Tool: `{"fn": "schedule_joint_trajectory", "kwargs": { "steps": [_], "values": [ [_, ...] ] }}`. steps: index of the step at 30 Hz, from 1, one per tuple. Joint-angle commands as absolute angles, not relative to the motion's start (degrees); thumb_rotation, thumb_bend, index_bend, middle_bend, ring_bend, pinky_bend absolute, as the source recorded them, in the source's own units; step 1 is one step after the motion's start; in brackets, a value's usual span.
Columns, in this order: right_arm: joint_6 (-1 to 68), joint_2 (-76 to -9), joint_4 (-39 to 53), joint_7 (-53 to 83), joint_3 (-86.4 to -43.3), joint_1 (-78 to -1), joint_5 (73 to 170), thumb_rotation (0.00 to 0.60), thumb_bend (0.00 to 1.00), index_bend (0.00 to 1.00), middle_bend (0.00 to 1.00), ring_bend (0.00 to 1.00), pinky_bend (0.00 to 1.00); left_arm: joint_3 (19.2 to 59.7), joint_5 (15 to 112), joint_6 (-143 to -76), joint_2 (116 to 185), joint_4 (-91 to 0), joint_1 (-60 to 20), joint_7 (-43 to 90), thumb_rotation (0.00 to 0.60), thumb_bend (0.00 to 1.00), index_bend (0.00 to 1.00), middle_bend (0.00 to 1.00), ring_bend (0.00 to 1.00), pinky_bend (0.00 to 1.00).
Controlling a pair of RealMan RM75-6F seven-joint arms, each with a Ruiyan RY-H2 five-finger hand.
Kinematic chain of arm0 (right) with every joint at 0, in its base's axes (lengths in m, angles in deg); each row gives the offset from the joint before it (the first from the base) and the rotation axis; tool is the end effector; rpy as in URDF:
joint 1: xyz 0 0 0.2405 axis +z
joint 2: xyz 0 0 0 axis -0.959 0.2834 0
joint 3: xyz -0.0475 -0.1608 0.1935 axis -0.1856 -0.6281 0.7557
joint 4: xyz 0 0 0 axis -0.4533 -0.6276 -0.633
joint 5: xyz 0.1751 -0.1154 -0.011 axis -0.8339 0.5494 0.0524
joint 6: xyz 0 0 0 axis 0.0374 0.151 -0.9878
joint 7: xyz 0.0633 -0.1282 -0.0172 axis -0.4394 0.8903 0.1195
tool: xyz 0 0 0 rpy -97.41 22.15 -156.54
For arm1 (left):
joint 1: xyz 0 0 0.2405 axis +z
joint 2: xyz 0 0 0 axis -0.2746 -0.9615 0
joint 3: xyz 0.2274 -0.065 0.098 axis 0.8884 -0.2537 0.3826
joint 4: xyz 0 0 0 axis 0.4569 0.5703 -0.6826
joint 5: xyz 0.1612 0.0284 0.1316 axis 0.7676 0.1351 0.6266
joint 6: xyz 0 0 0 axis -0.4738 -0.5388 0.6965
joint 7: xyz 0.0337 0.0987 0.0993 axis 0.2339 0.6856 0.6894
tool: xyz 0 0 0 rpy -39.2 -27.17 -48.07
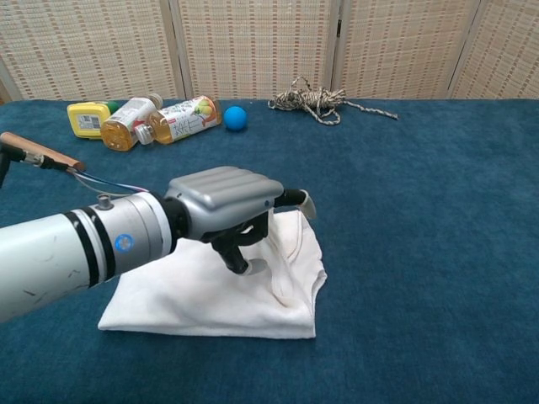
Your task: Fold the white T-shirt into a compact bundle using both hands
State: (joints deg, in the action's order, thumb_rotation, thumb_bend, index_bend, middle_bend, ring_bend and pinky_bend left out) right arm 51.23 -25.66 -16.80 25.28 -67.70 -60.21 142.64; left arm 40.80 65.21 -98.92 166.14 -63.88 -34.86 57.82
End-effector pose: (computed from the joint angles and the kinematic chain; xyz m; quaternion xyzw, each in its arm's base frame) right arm -0.2559 -0.2355 0.1425 0.6133 -0.3463 0.4308 0.5643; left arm -0.0549 0.2855 -0.0837 -0.8343 -0.2879 -0.3641 0.2974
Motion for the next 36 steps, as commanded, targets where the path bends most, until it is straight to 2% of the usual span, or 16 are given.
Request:
{"fn": "schedule_joint_trajectory", "kwargs": {
  "steps": [1, 7, 18, 22, 25, 27, 29, 32, 35, 36],
  "values": [
    [51.3, -25.6, -16.8, 25.3, -67.7, -60.3, 142.6, 0.6, 0.33, 0.36, 0.95, 0.93, 1.0, 40.9, 66.3, -100.2, 166.5, -64.3, -34.5, 57.5, 0.6, 0.35, 0.15, 0.93, 0.84, 0.93],
    [51.4, -25.5, -16.9, 25.1, -67.5, -60.3, 142.7, 0.6, 0.33, 0.36, 0.95, 0.93, 1.0, 40.6, 66.7, -101.7, 165.4, -65.5, -33.5, 56.0, 0.6, 0.34, 0.13, 0.92, 0.84, 0.93],
    [51.2, -25.3, -16.8, 24.8, -67.3, -60.2, 142.7, 0.6, 0.33, 0.36, 0.95, 0.93, 1.0, 41.9, 67.1, -107.4, 156.1, -71.1, -28.0, 52.8, 0.6, 0.34, 0.14, 0.91, 0.83, 0.93],
    [51.0, -24.6, -17.0, 24.6, -67.4, -60.4, 142.5, 0.6, 0.33, 0.37, 0.93, 0.93, 1.0, 42.1, 66.9, -111.2, 152.3, -71.8, -24.4, 49.6, 0.6, 0.34, 0.15, 0.85, 0.77, 0.91],
    [50.2, -23.5, -17.5, 24.5, -67.9, -60.6, 142.3, 0.6, 0.33, 0.37, 0.87, 0.86, 0.98, 42.4, 66.0, -113.3, 149.1, -71.1, -21.4, 46.8, 0.6, 0.34, 0.16, 0.76, 0.69, 0.84],
    [48.9, -22.4, -17.9, 24.0, -68.9, -60.7, 142.3, 0.6, 0.34, 0.37, 0.81, 0.77, 0.89, 42.4, 64.9, -114.5, 147.3, -70.2, -19.2, 44.1, 0.6, 0.34, 0.16, 0.7, 0.62, 0.75],
    [46.8, -20.8, -18.2, 23.4, -70.0, -60.6, 142.2, 0.6, 0.35, 0.35, 0.69, 0.63, 0.7, 42.4, 63.5, -115.1, 145.5, -69.5, -17.2, 41.3, 0.6, 0.34, 0.17, 0.65, 0.56, 0.69],
    [44.4, -19.2, -18.3, 21.9, -71.2, -60.3, 142.6, 0.6, 0.37, 0.25, 0.5, 0.44, 0.51, 42.6, 62.9, -116.6, 143.3, -68.5, -14.3, 38.0, 0.6, 0.34, 0.18, 0.56, 0.49, 0.6],
    [44.0, -18.9, -16.8, 19.3, -71.6, -60.4, 143.4, 0.6, 0.37, 0.18, 0.35, 0.29, 0.36, 43.0, 63.4, -119.2, 141.9, -67.4, -11.1, 35.0, 0.6, 0.34, 0.18, 0.48, 0.41, 0.55],
    [44.1, -19.0, -16.2, 18.6, -71.7, -60.5, 143.3, 0.6, 0.37, 0.17, 0.33, 0.27, 0.34, 43.1, 63.7, -120.1, 141.5, -67.2, -10.1, 34.0, 0.6, 0.34, 0.18, 0.47, 0.39, 0.54]
  ]
}}
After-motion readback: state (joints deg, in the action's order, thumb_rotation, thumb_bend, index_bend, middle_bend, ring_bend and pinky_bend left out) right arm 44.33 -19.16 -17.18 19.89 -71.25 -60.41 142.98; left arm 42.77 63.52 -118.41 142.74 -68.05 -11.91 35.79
